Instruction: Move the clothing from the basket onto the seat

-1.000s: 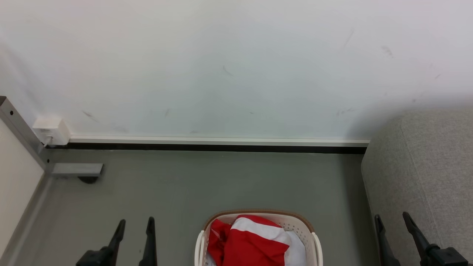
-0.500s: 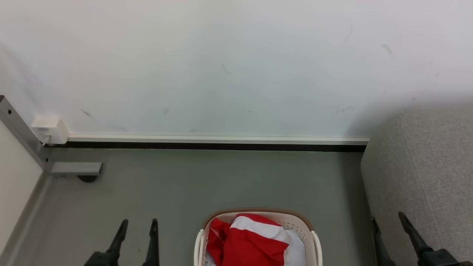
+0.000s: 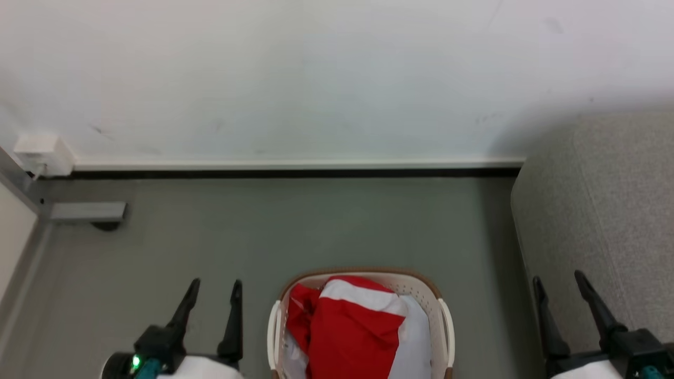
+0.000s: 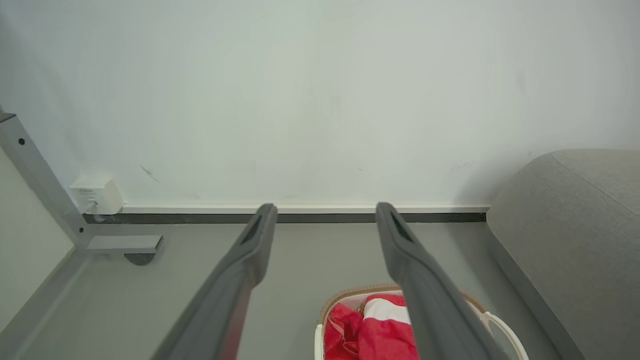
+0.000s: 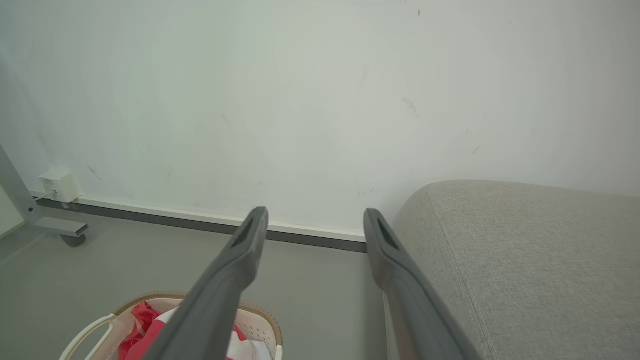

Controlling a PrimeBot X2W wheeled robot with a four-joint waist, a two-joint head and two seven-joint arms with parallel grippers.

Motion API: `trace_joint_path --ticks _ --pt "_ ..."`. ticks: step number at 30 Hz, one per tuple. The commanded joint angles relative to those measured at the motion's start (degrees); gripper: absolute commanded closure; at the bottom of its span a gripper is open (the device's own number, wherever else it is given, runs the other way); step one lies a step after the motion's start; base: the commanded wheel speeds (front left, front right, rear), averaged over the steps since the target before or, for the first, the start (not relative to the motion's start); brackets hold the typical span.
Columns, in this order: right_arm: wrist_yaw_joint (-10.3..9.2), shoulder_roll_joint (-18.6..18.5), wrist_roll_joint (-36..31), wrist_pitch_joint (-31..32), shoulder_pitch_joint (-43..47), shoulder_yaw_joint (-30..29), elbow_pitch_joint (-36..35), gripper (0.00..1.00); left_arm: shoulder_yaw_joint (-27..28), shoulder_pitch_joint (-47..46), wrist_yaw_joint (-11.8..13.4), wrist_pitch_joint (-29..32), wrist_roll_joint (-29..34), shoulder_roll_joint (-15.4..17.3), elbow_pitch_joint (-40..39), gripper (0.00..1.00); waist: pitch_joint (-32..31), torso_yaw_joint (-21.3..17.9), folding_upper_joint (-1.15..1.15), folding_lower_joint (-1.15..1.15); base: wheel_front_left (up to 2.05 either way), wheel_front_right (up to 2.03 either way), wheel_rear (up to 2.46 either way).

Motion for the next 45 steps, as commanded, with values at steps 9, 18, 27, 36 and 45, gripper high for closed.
trace_joint_path --ticks 9,18,27,36,45 --pt "-0.12 -1.2 1.2 0.0 -9.3 -0.5 -3.3 0.0 -6.4 -15.4 -1.1 0.0 2.3 0.2 7.1 0.0 15.7 -2.5 0.0 0.0 0.0 0.0 0.0" --pt "-0.12 -1.9 1.5 0.0 -16.0 0.4 -5.8 0.0 -13.9 -29.5 -1.5 2.0 3.1 0.3 22.0 0.0 25.0 -5.1 0.0 0.0 0.0 0.0 0.0" --pt "-0.12 -2.3 1.5 0.0 -21.0 1.0 -9.6 0.0 -18.5 -41.7 -0.1 7.2 0.1 0.3 35.9 0.0 33.5 -7.4 0.0 0.0 0.0 0.0 0.0" --pt "-0.12 -2.0 1.3 0.0 -23.0 1.3 -11.7 0.0 -19.6 -48.9 1.3 8.3 -2.2 0.3 45.0 0.0 38.1 -7.7 0.0 0.0 0.0 0.0 0.0" --pt "-0.12 -1.2 2.1 0.0 -24.4 2.4 -12.5 0.0 -19.7 -53.3 2.0 8.2 -2.5 1.2 51.0 0.0 40.6 -8.3 0.0 0.0 0.0 0.0 0.0"
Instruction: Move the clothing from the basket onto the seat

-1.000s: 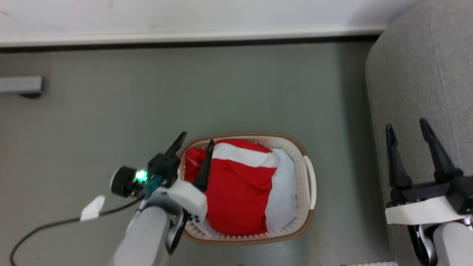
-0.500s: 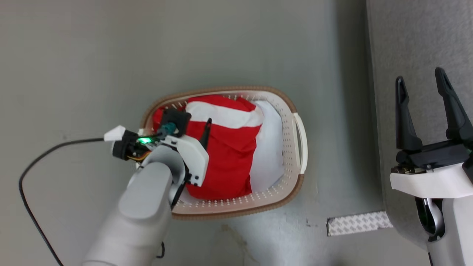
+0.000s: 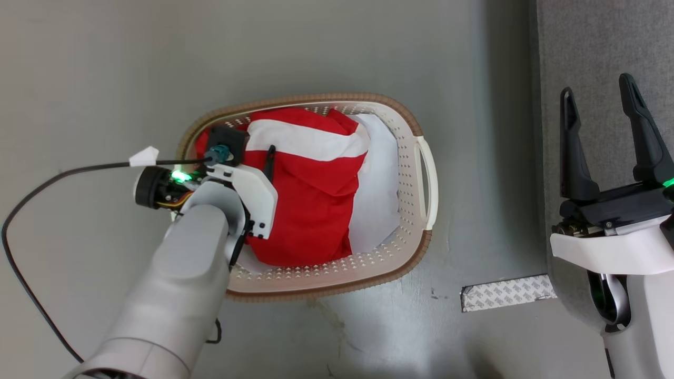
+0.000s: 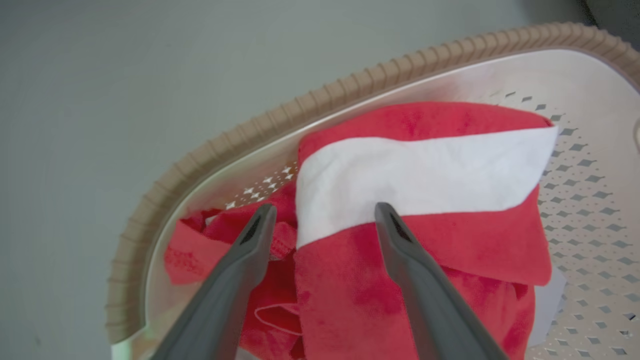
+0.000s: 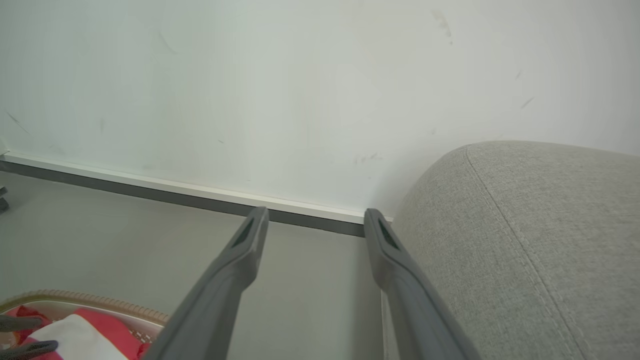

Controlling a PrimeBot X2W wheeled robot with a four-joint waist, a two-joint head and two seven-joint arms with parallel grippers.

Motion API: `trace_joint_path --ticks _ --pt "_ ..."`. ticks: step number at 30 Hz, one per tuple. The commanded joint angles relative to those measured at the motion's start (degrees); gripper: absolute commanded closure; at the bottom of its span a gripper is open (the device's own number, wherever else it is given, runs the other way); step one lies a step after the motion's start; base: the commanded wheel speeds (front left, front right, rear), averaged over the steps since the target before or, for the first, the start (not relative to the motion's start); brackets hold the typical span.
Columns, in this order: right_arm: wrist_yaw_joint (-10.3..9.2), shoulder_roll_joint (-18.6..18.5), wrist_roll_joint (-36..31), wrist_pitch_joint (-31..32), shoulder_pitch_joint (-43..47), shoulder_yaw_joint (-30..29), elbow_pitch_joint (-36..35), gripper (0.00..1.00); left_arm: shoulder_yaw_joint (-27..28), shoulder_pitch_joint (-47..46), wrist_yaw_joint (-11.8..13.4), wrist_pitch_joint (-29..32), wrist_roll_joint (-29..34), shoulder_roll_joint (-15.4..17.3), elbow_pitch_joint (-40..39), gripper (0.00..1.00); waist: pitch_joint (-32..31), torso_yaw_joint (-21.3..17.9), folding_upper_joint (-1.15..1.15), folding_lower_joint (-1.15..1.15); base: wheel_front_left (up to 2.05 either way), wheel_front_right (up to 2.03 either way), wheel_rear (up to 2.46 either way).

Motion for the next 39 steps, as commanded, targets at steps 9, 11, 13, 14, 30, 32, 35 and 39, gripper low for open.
trace_joint_path --ticks 9,11,13,14,30,32,35,39 --pt "-0.12 0.8 1.4 0.0 -1.4 0.6 -0.1 0.0 -0.2 -3.0 -1.2 0.2 -1.2 0.8 3.7 0.0 2.1 -1.3 0.0 -0.01 0.0 0.0 0.0" --pt "-0.12 0.8 1.6 0.0 -1.7 0.6 0.0 0.0 -0.5 -3.4 -1.6 0.2 -1.3 0.7 4.4 0.0 2.4 -1.6 0.0 -0.01 0.0 0.0 0.0" --pt "-0.12 1.0 1.7 0.0 -1.8 0.6 0.2 0.0 -0.9 -3.6 -1.9 0.2 -1.2 0.7 5.0 0.51 2.6 -1.8 0.0 -0.01 0.0 0.0 0.0" --pt "-0.12 1.0 1.7 0.0 -1.9 0.6 0.3 0.0 -1.1 -3.7 -2.2 0.0 -1.2 0.8 5.2 1.0 2.7 -1.9 0.0 -0.01 0.0 0.0 0.0" --pt "-0.12 0.0 1.2 0.0 7.1 -2.0 6.0 0.0 -1.3 8.0 -7.0 -6.6 -9.9 -0.4 0.0 1.0 -16.1 3.6 0.0 -0.01 0.0 0.0 0.0" --pt "-0.12 -0.1 1.4 0.0 9.1 -2.4 6.9 0.0 -2.3 10.8 -7.7 -6.1 -12.3 -0.4 -3.2 1.0 -19.5 4.4 0.0 -0.01 0.0 0.0 0.0" --pt "-0.12 0.0 2.1 0.0 11.9 -3.1 8.0 0.0 -3.8 14.5 -8.1 -4.6 -15.2 -0.4 -8.5 1.0 -24.0 5.6 0.0 -0.01 0.0 0.0 0.0" --pt "-0.12 0.1 2.1 0.0 14.7 -2.9 8.9 0.0 -3.8 19.0 -8.1 -3.2 -17.5 1.2 -16.9 1.0 -29.0 6.4 0.0 -0.01 0.0 0.0 0.0"
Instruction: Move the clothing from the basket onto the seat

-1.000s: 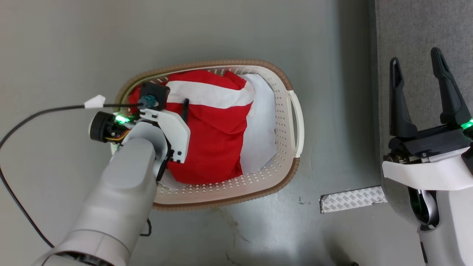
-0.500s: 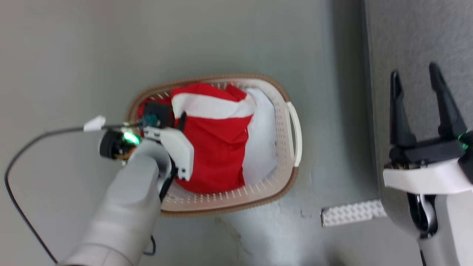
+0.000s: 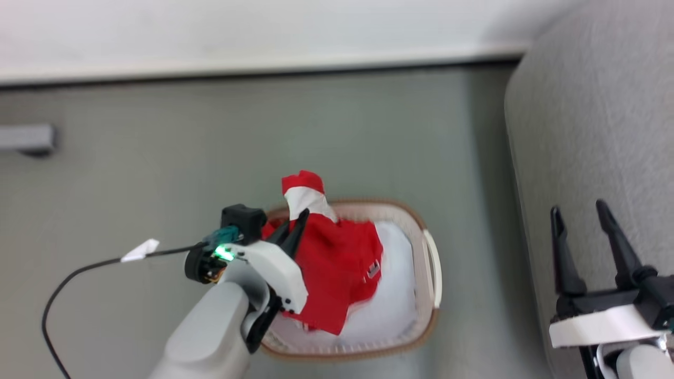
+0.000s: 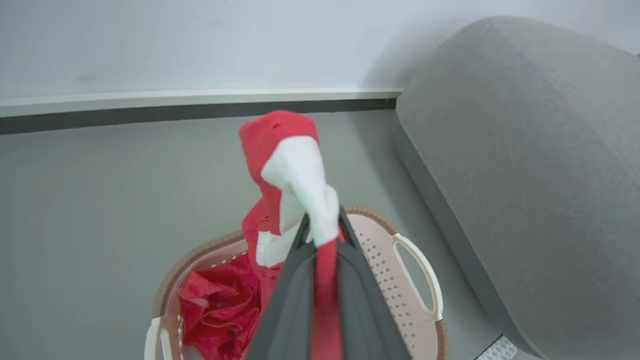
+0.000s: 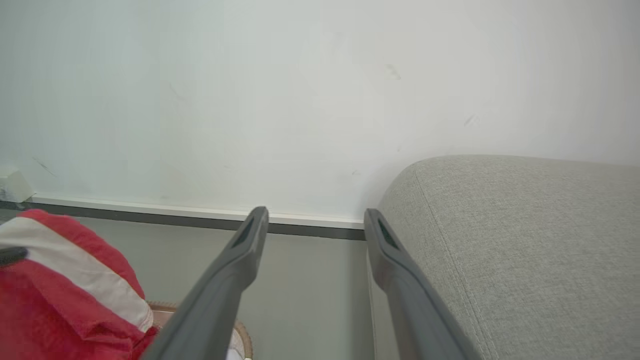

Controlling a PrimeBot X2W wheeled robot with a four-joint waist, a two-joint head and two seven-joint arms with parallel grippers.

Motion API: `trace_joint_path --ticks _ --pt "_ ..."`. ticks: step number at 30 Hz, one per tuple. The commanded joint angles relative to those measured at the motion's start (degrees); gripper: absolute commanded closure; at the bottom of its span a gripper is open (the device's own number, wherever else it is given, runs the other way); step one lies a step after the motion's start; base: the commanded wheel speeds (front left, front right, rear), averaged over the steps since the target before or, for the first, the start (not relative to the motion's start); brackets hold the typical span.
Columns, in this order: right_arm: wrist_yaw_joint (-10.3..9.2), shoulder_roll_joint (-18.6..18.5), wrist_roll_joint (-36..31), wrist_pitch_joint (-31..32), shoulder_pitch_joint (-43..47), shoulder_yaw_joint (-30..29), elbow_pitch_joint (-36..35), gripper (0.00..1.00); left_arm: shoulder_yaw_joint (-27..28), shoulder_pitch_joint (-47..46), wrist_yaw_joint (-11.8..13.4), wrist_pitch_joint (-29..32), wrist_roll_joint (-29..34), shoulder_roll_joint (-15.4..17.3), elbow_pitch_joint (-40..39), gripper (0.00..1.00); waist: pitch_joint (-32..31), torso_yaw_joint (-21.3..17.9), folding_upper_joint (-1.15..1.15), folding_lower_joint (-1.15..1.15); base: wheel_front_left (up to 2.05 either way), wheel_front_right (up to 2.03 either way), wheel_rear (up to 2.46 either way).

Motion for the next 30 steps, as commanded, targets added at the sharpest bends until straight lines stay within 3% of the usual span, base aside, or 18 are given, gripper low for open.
trace_joint_path --ticks 1,15,24,30 --pt "-0.12 0.0 0.0 0.0 1.7 -0.1 0.6 0.0 0.6 2.8 0.2 0.6 -1.3 1.8 -3.7 1.0 -7.1 2.4 0.0 0.02 0.0 0.0 0.0" --pt "-0.12 -0.3 -0.7 0.0 8.5 1.7 2.8 0.0 4.4 19.5 9.5 8.6 -2.6 11.1 -40.3 1.0 -19.4 2.3 0.0 0.02 0.0 0.0 0.0" --pt "-0.12 -1.5 0.7 0.0 11.8 5.9 1.8 0.0 5.5 27.0 12.6 14.1 -3.9 15.2 -52.9 1.0 -24.2 1.2 0.0 0.02 0.0 0.0 0.0" --pt "-0.12 -4.2 4.6 0.0 11.4 13.8 0.1 0.0 5.0 29.1 13.3 15.9 -4.1 16.1 -57.1 1.0 -24.2 0.9 0.0 0.02 0.0 0.0 0.0"
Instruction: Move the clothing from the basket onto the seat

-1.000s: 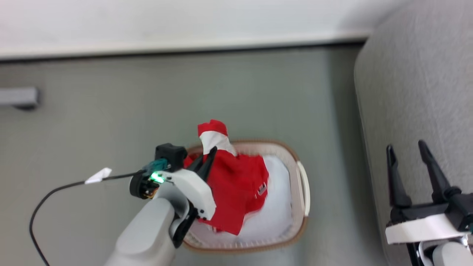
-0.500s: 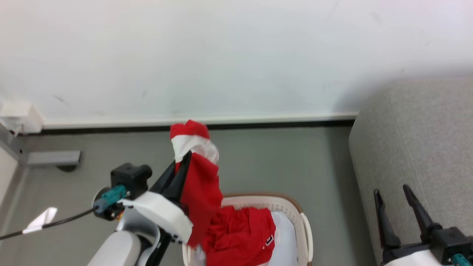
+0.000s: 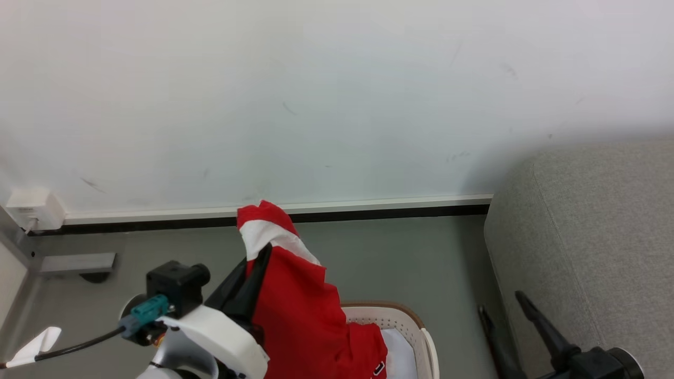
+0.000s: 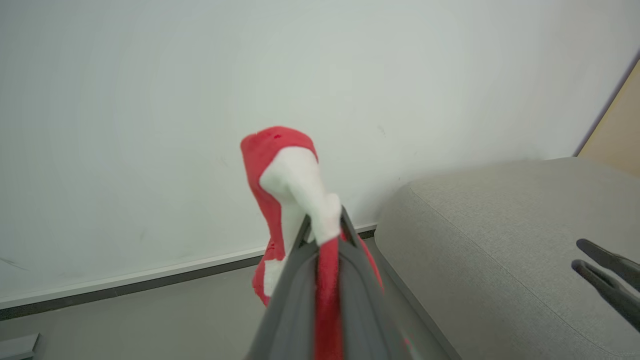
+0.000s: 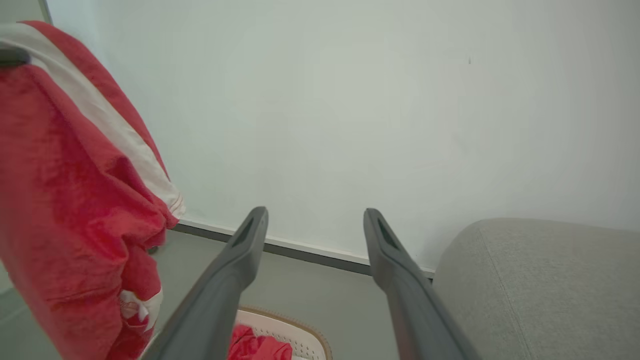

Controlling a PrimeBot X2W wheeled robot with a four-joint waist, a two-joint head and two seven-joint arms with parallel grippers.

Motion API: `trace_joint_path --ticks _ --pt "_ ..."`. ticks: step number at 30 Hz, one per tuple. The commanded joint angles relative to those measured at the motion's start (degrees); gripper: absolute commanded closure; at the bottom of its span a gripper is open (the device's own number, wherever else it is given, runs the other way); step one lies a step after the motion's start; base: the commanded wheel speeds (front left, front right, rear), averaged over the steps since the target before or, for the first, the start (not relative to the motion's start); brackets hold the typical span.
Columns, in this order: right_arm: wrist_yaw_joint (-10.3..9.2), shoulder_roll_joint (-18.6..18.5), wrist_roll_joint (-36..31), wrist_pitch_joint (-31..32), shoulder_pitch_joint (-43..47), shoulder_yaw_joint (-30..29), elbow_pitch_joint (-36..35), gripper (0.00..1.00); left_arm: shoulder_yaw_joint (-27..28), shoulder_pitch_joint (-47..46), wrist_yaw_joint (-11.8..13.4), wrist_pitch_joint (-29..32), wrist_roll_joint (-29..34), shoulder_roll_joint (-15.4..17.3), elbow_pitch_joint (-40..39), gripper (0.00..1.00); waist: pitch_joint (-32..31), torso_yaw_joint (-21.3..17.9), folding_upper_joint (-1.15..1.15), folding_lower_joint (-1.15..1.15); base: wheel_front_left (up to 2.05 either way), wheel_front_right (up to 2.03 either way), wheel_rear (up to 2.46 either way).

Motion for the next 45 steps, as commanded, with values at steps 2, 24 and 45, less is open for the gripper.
trace_joint_path --ticks 2,24,45 --pt "-0.12 -1.9 1.9 0.0 -1.2 3.1 -0.8 0.0 -0.5 0.9 -0.2 0.6 -0.9 0.6 -0.9 1.0 0.2 -0.1 0.0 0.01 0.0 0.0 0.0" --pt "-0.12 -11.5 13.3 0.0 -20.6 33.4 -0.5 0.0 -11.4 -3.9 -5.9 3.3 0.6 -4.2 -0.5 1.0 1.5 -0.7 0.0 0.01 0.0 0.0 0.0" --pt "-0.12 -13.0 23.8 0.0 -27.7 45.1 3.5 1.0 -17.6 -6.2 -10.8 6.2 -3.8 -6.0 -0.3 1.0 1.1 -2.0 0.0 0.01 0.0 0.0 0.0"
